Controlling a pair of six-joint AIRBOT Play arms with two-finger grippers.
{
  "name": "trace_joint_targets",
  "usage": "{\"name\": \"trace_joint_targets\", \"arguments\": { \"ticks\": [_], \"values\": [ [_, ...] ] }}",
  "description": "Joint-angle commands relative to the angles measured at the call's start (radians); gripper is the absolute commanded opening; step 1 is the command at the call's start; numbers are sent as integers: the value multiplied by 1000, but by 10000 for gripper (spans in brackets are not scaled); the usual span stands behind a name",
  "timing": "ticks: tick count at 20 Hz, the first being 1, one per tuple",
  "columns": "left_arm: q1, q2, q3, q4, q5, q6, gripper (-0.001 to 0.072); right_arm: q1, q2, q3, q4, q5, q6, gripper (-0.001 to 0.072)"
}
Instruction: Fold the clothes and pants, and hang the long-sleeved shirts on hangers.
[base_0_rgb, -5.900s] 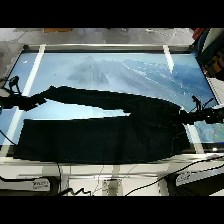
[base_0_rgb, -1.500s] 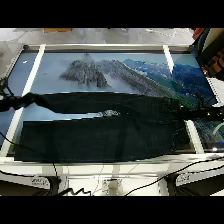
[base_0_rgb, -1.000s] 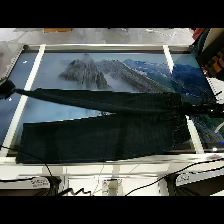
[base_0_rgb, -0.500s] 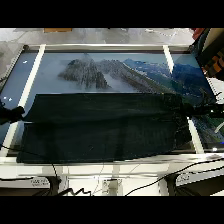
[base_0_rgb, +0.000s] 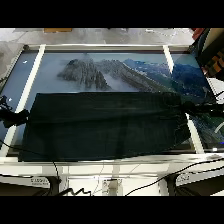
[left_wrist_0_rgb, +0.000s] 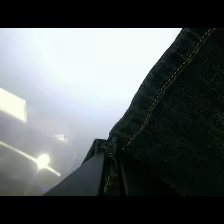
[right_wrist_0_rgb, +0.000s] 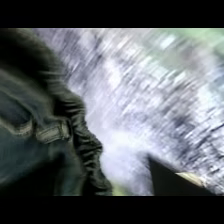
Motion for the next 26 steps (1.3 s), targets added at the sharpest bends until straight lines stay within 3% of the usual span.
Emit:
{"name": "trace_joint_targets", "arguments": {
  "ticks": [1, 3, 4, 7, 9, 13, 20, 23, 26],
  "values": [
    [-1, -3, 0, -48, 17, -3, 291, 0, 3, 1, 9, -21, 65, 633],
    [0, -2, 0, -67, 15, -3, 526, -4, 18, 1, -2, -18, 119, 629],
    [0, 4, 1, -86, 11, -3, 549, -9, 35, 1, -7, -9, 145, 623],
    [0, 46, 23, -111, 10, 1, 549, -32, 120, 1, -60, 55, 174, 553],
    [0, 93, 62, -111, 9, 10, 544, -64, 198, 1, -164, 119, 223, 553],
    [-29, 222, 98, -115, 18, 180, 543, -165, 341, 1, -381, 314, 264, 553],
    [-143, 375, 98, -115, -18, 211, 542, -330, 380, -68, -430, 635, 259, 552],
    [-203, 378, 98, -115, -17, 211, 542, -343, 380, -224, -370, 605, 204, 552],
    [-254, 377, 97, -115, -13, 211, 542, -343, 380, -404, -211, 418, 128, 552]
  ]
}}
